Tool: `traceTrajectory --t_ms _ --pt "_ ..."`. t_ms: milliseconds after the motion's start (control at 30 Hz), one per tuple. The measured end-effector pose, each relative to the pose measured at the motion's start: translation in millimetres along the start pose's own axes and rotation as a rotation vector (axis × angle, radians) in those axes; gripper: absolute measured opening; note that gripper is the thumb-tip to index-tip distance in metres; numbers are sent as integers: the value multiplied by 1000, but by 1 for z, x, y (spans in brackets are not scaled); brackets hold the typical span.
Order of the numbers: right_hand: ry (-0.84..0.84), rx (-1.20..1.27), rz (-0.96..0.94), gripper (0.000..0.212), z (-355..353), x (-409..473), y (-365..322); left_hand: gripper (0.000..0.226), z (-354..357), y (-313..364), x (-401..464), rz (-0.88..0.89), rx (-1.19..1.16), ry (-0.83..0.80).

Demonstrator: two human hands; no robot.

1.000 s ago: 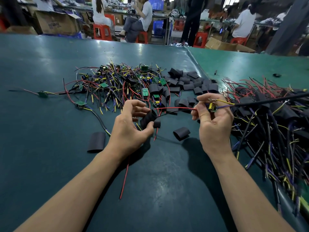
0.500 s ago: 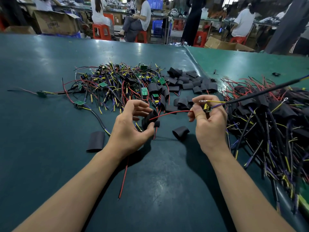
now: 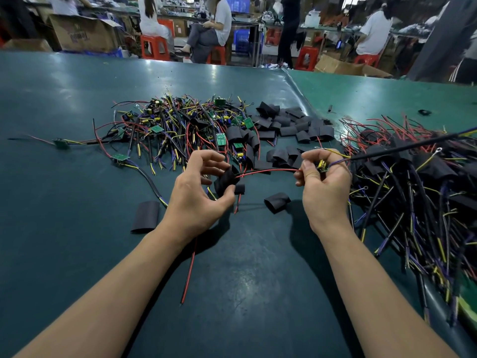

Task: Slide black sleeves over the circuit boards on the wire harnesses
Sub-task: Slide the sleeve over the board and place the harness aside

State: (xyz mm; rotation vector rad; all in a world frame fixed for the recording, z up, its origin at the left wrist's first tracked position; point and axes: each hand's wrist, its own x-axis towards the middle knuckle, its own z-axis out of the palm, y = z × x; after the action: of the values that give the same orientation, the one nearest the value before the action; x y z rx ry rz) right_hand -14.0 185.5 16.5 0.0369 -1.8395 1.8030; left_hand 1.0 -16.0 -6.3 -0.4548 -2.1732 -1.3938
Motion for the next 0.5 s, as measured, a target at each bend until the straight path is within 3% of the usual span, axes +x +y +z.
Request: traceTrajectory --t_ms 500 --pt "22 -54 134 23 -2 4 7 48 -1 4 -1 71 -17 -38"
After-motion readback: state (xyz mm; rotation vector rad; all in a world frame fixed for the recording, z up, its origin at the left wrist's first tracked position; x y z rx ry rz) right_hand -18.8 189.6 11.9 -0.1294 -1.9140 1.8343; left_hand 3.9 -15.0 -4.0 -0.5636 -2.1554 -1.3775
